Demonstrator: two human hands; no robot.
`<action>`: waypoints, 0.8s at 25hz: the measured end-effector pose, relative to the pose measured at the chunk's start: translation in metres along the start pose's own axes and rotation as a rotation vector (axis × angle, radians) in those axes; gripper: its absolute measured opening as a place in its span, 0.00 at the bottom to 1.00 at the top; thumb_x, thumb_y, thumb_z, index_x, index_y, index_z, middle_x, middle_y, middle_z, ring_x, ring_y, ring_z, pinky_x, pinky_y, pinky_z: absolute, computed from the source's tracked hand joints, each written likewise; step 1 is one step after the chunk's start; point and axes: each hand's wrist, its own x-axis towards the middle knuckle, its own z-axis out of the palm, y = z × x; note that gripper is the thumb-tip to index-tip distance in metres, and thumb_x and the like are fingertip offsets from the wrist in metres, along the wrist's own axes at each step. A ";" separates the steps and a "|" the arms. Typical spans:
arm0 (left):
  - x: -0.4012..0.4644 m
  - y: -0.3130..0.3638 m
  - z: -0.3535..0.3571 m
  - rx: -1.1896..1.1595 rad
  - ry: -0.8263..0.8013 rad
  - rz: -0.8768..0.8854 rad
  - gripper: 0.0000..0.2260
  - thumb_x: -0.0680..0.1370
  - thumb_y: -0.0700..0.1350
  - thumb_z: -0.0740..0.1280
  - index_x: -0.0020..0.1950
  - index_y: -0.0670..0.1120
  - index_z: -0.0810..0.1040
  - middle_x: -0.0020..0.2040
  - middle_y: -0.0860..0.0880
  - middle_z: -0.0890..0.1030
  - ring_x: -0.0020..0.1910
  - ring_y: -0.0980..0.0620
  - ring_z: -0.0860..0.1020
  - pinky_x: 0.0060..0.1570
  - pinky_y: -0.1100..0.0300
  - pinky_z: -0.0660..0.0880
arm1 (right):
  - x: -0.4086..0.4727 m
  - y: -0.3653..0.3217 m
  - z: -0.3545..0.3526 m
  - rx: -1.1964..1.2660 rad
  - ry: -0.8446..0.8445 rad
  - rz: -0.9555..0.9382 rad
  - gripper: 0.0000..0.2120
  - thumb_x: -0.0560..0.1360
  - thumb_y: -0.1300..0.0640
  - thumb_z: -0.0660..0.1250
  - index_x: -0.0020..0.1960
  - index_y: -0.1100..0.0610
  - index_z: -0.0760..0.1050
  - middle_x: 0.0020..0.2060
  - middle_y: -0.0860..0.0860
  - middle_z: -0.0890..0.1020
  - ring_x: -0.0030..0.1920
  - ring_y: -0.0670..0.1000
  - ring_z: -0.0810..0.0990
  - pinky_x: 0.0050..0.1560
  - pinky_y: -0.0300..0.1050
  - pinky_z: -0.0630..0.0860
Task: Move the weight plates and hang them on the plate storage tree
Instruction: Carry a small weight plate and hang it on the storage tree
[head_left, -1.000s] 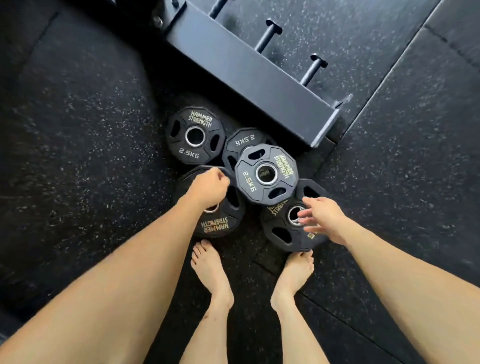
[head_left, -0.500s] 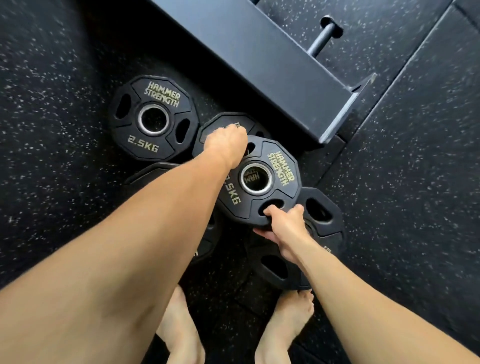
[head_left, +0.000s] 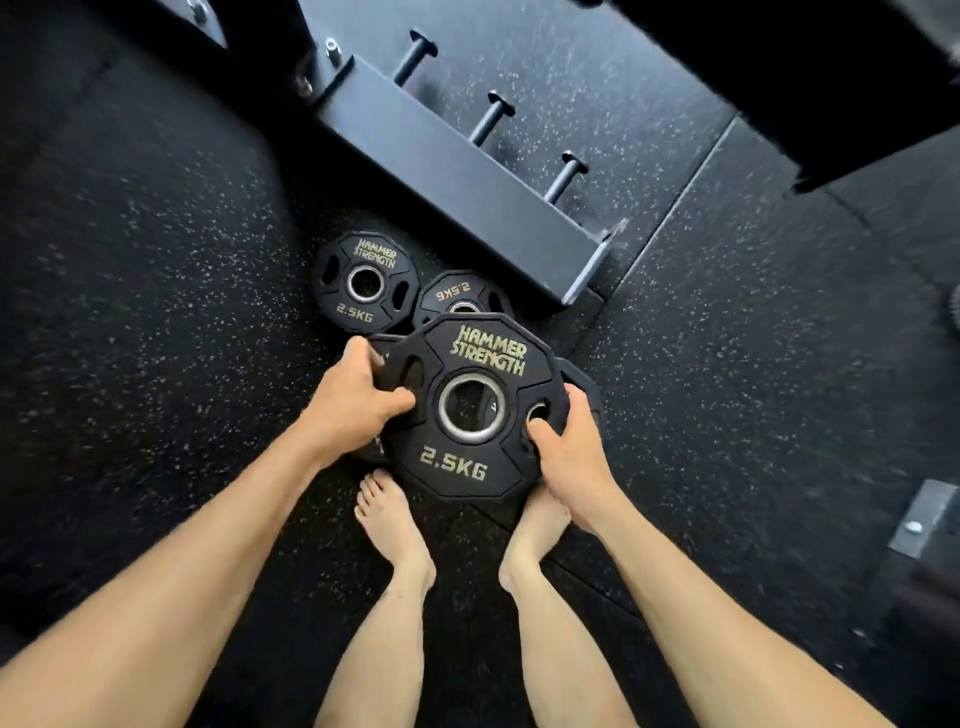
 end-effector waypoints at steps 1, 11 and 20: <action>-0.039 0.014 -0.018 -0.131 0.035 -0.035 0.14 0.74 0.44 0.72 0.55 0.46 0.71 0.46 0.49 0.78 0.44 0.51 0.76 0.43 0.54 0.74 | -0.033 -0.021 -0.012 0.013 -0.004 -0.037 0.27 0.77 0.56 0.63 0.75 0.50 0.61 0.65 0.48 0.75 0.63 0.50 0.74 0.66 0.53 0.71; -0.357 0.141 -0.152 -0.436 0.160 0.136 0.04 0.76 0.39 0.62 0.43 0.47 0.74 0.41 0.50 0.77 0.41 0.52 0.73 0.41 0.56 0.70 | -0.356 -0.174 -0.120 0.186 -0.038 -0.508 0.21 0.77 0.70 0.61 0.59 0.46 0.69 0.49 0.41 0.78 0.47 0.31 0.77 0.47 0.25 0.71; -0.534 0.131 -0.128 -0.873 0.417 0.301 0.18 0.82 0.59 0.56 0.43 0.47 0.73 0.38 0.51 0.75 0.37 0.57 0.74 0.37 0.66 0.73 | -0.465 -0.167 -0.152 0.278 -0.169 -0.746 0.06 0.82 0.51 0.58 0.56 0.45 0.72 0.33 0.36 0.79 0.35 0.37 0.76 0.39 0.31 0.71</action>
